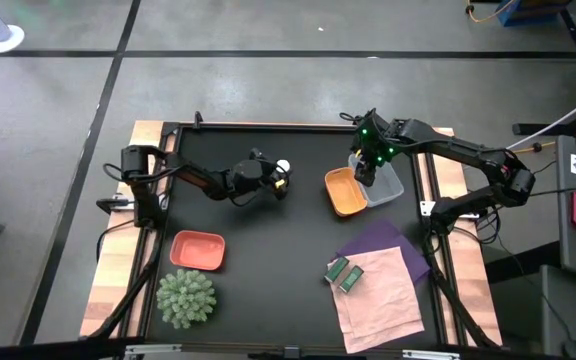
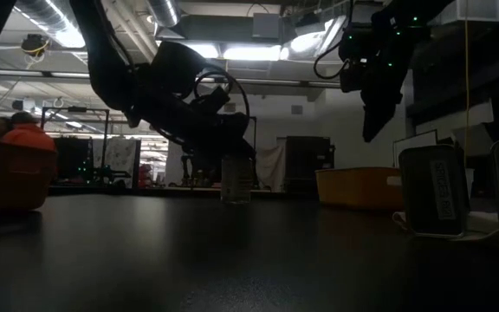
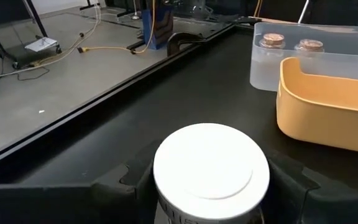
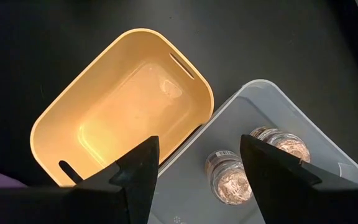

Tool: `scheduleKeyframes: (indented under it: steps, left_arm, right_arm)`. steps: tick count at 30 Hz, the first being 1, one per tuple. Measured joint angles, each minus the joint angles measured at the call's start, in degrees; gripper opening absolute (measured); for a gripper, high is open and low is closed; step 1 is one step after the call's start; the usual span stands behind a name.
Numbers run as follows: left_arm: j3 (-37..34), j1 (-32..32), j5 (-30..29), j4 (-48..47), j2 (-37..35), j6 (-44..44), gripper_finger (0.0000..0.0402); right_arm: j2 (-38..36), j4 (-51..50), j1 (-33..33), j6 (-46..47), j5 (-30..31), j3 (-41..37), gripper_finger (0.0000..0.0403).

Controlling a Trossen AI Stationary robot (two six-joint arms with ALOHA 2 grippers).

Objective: Sort spices by type
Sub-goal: Put the white seasoning bottle into the orange bin

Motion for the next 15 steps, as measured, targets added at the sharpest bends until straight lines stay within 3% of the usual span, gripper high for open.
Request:
scheduleKeyframes:
  steps: [6, 15]
  left_arm:
    - [0.00, -0.02, 0.98, -4.24, -3.93, -0.20, 0.0189]
    - [0.00, -4.27, 1.17, -25.34, -21.20, -1.07, 0.0189]
  right_arm:
    - [0.00, 0.00, 0.00, 0.01, 0.00, 0.00, 0.0225]
    - [0.00, 0.00, -0.01, 0.01, 0.00, -0.01, 0.0225]
